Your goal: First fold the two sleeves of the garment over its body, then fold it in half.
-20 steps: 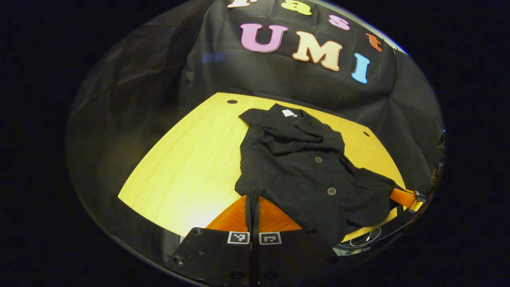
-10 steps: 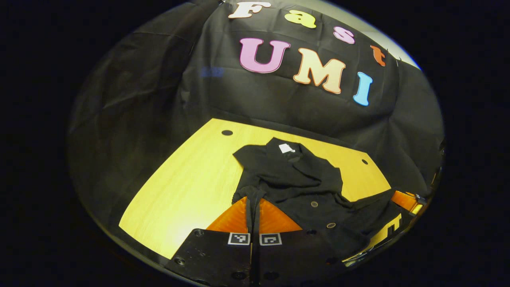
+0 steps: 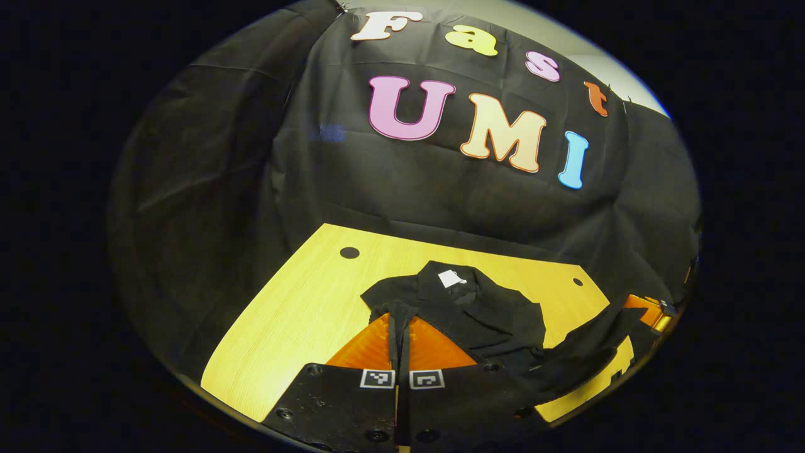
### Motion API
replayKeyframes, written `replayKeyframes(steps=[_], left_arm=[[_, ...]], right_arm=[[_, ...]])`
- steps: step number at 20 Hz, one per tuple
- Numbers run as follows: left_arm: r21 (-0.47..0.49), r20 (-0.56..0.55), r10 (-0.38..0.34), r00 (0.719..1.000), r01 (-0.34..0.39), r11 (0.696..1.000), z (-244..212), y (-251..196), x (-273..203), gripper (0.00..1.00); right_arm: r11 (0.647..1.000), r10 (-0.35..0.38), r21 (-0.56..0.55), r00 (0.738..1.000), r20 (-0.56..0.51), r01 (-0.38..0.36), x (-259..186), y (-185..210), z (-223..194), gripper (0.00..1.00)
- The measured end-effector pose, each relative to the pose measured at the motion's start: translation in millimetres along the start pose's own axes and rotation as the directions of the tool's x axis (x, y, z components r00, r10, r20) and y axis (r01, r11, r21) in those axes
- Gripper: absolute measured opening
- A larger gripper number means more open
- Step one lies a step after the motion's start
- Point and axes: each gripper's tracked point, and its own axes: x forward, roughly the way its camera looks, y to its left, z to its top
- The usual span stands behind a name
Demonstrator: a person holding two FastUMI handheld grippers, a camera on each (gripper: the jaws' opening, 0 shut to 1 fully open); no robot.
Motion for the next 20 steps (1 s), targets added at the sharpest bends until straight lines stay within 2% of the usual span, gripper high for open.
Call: replayKeyframes(steps=[6,7,12,16,20], left_arm=[[0.006,-0.008,-0.013,1.0,0.013,1.0,15.3,0.3,42.1,0.0],[0.007,-0.011,-0.015,1.0,0.016,1.0,18.8,0.2,49.8,0.0],[0.033,-0.024,-0.036,0.999,0.037,0.999,28.9,-0.1,85.6,0.0],[0.038,-0.013,-0.042,0.999,0.043,0.998,33.7,3.9,113.0,0.0],[0.067,-0.05,-0.036,0.998,0.04,0.997,23.2,11.2,142.7,0.0]], right_arm=[[0.999,-0.037,0.0,0.999,0.023,0.037,33.6,-11.7,21.1,0.04],[0.999,-0.045,0.001,0.999,0.025,0.045,39.4,-14.1,23.8,0.01],[0.997,-0.074,0.012,0.997,0.024,0.074,67.7,-23.2,36.5,0.04],[0.994,-0.11,0.011,0.994,0.006,0.11,90.2,-34.5,35.6,0.04],[0.986,-0.166,0.029,0.985,-0.037,0.167,117.5,-53.5,26.7,0.04]])
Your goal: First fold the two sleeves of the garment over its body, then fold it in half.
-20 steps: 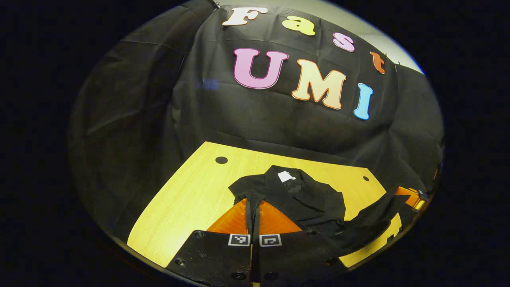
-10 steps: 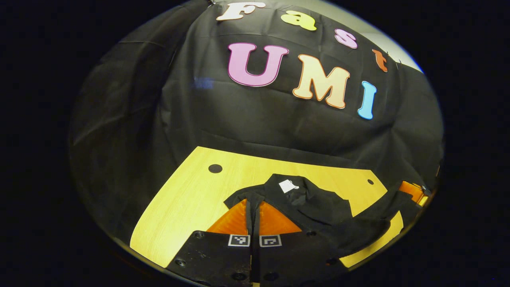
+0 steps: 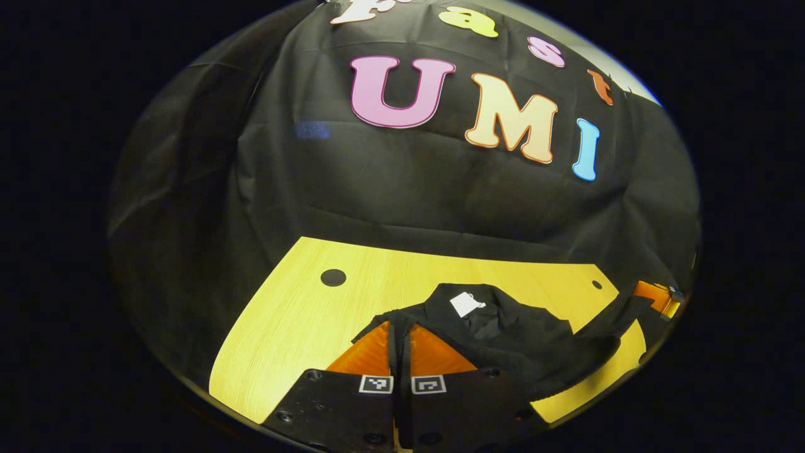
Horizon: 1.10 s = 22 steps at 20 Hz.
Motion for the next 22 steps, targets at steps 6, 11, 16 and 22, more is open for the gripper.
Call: replayKeyframes(steps=[6,11,16,22], left_arm=[[0.032,0.057,0.119,0.991,-0.12,0.992,7.1,32.6,33.1,0.32],[0.017,0.295,0.18,0.938,-0.194,0.981,70.8,35.1,-1.6,0.93],[0.007,0.372,0.172,0.912,-0.188,0.982,85.1,14.0,-56.8,0.93],[0.016,0.449,0.175,0.876,-0.204,0.979,82.2,-14.7,-141.1,0.93]], right_arm=[[0.991,-0.127,0.046,0.992,0.022,0.126,28.2,-22.9,8.3,0.35],[0.981,-0.192,0.026,0.954,0.23,0.191,-3.3,-23.6,58.2,0.98],[0.987,-0.137,-0.038,0.94,0.314,0.156,-51.0,-4.8,68.3,0.98],[0.993,-0.064,-0.068,0.936,0.346,0.093,-125.8,7.1,49.1,0.94]])
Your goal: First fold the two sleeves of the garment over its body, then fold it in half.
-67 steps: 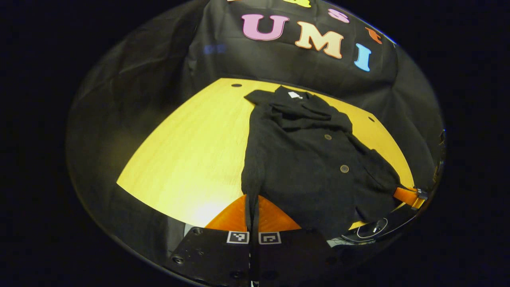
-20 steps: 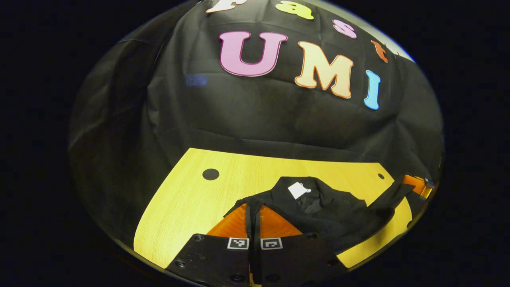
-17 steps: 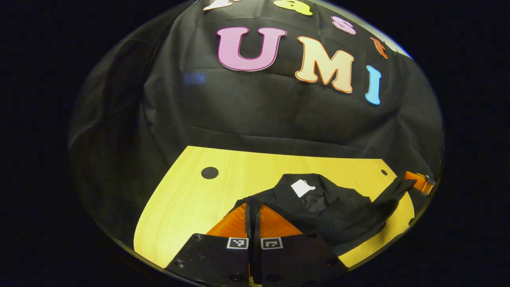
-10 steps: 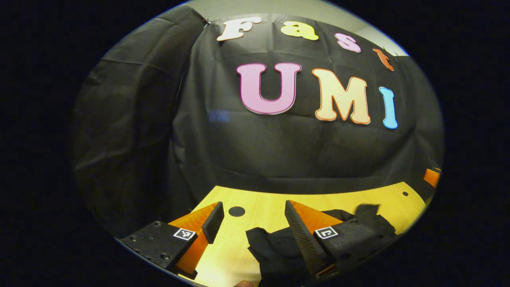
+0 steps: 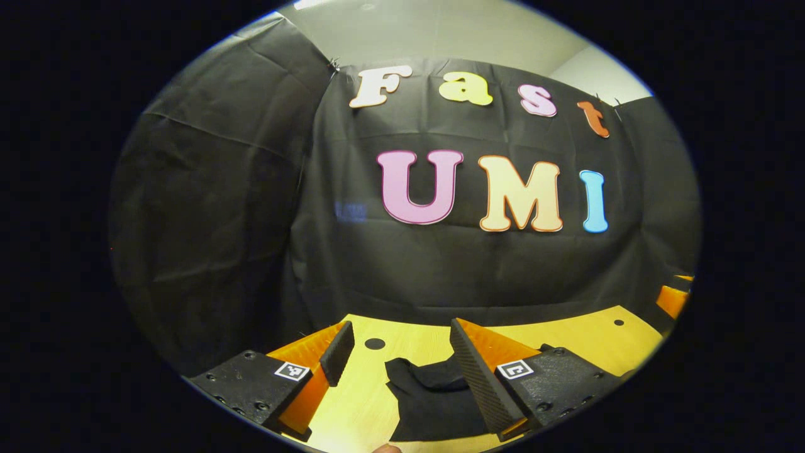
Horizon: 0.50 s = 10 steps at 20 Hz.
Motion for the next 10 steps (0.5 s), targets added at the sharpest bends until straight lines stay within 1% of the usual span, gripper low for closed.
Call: replayKeyframes(steps=[1,2,6,7,9,10], left_arm=[[0.002,0.02,-0.007,1.0,0.007,1.0,8.3,-3.0,-15.2,0.93],[0.005,0.039,-0.009,0.999,0.009,1.0,15.0,-4.1,-30.7,0.92],[0.023,0.097,-0.003,0.995,0.001,1.0,38.4,-6.9,-83.6,0.92],[0.024,0.105,-0.009,0.994,0.006,1.0,42.7,-9.5,-93.7,0.92],[0.022,0.109,-0.029,0.994,0.026,0.999,48.3,-18.3,-114.3,0.92],[0.027,0.112,-0.039,0.993,0.036,0.999,51.5,-21.8,-121.8,0.92]], right_arm=[[1.0,0.009,0.007,1.0,0.006,-0.009,-13.9,0.3,0.5,0.94],[1.0,0.017,0.01,1.0,0.013,-0.017,-28.1,1.2,2.0,0.97],[0.999,0.031,0.009,0.998,0.051,-0.031,-81.4,-1.1,6.4,0.97],[0.999,0.034,0.011,0.998,0.054,-0.034,-92.5,-1.2,6.2,0.99],[0.999,0.036,0.013,0.998,0.052,-0.036,-116.1,-1.3,4.8,0.94],[0.999,0.034,0.016,0.997,0.065,-0.035,-126.1,-2.4,7.4,0.97]])
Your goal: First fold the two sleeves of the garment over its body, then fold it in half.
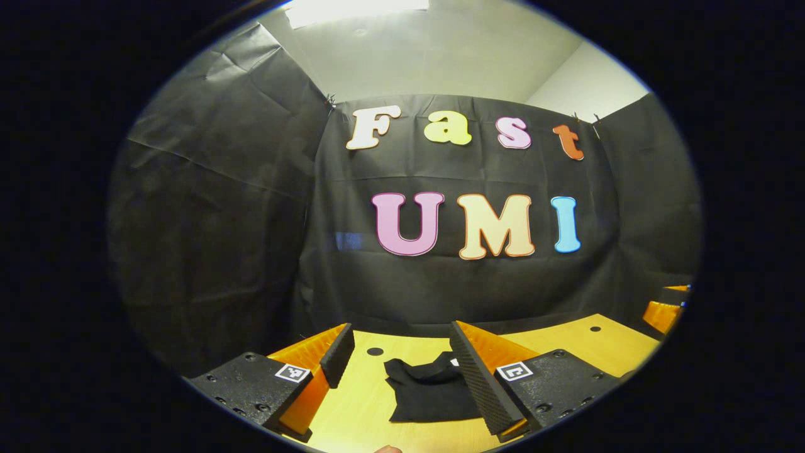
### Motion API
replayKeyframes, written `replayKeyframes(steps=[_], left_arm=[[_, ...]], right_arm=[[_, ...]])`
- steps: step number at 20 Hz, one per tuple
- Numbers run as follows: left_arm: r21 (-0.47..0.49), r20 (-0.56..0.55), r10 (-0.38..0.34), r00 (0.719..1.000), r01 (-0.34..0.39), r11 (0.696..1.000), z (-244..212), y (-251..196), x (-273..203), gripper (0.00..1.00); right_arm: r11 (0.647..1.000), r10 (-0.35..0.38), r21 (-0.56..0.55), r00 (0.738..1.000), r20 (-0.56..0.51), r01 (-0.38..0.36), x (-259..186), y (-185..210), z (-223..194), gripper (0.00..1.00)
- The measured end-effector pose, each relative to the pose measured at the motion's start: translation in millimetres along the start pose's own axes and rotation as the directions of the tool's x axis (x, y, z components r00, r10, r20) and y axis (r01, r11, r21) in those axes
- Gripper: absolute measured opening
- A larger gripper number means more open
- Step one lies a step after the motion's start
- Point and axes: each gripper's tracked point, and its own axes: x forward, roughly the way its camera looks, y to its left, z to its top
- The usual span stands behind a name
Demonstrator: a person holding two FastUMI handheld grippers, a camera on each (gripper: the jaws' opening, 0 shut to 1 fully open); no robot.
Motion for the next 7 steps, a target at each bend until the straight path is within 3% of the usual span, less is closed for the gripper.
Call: replayKeyframes(steps=[7], left_arm=[[0.011,0.058,-0.057,0.997,0.056,0.998,23.4,-23.6,-38.3,0.92]], right_arm=[[1.0,0.007,0.021,0.999,0.053,-0.008,-36.3,5.0,16.6,0.97]])
